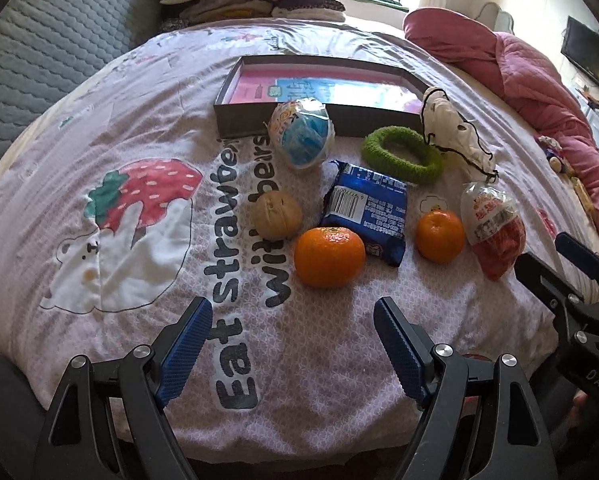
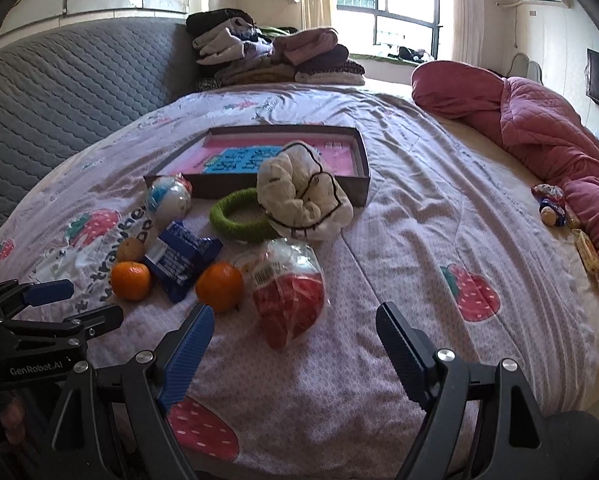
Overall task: Organize objects
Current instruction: 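Move the left tool toward the mandarin while the right tool approaches the bagged red ball, then close the left tool on the mandarin while the right tool grasps the bagged red ball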
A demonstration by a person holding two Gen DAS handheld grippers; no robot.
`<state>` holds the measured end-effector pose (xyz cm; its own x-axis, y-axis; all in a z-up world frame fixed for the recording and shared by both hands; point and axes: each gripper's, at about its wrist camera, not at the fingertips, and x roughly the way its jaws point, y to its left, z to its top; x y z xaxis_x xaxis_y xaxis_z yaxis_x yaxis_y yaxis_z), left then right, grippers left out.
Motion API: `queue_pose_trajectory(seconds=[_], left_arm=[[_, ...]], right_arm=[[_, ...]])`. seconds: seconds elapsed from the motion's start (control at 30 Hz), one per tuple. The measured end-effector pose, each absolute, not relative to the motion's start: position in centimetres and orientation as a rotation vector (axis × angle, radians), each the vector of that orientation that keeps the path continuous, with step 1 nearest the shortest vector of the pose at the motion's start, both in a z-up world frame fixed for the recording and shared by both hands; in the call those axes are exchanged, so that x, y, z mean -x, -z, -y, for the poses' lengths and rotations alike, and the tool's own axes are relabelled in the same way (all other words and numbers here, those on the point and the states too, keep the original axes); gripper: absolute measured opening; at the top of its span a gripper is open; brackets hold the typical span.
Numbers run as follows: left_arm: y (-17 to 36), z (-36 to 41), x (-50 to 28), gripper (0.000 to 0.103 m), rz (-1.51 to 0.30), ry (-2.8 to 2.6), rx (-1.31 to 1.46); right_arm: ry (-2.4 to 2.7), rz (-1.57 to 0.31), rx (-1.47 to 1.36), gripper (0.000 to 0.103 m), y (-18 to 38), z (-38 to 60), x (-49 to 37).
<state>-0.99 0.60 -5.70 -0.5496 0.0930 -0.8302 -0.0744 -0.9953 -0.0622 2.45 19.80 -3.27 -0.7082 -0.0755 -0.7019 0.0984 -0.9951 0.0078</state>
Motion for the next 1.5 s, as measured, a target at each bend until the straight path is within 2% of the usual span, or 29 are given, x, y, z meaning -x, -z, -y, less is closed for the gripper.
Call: queue_pose_trajectory(seconds=[0.4,0.63,0.8,0.87,0.93,1.03,1.2,1.5], left_arm=[[6.5,0.3,2.7,0.084,0.167,-2.677,1.434],[6.8,-0.5,3.3,0.083,0.177,-2.664,1.415],[6.9,-1.3,3.8,0.077,0.149,-2.662,1.406],[7.0,-1.3,4.0,0.066,0.144,-2.667,1.409],[7.2,-1.4,4.3,0.063,0.138,-2.668,1.411],[7.3,-1.5,4.7,0.058,0.137,-2.659,1.410],[7.5,-1.9,4.7,0.042,0.139,-2.633,1.388],[7.1,-1.8,4.1,0.042,0.130,-2.625,1.357]], right_arm=[[2.799,-0.052,-1.214,0.082,5.0,-20.6,-0.4],[2.780,-0.063,-1.217,0.082,5.5,-20.3,0.6],[2.769,-0.061,-1.224,0.077,5.8,-20.2,1.1],[2.762,-0.061,-1.233,0.074,6.0,-20.2,1.4],[2.757,-0.060,-1.240,0.072,6.2,-20.2,1.6],[2.752,-0.060,-1.252,0.066,6.5,-20.2,1.9],[2.733,-0.044,-1.248,0.051,6.8,-20.2,2.2],[2.744,-0.027,-1.204,0.050,6.2,-20.6,1.6]])
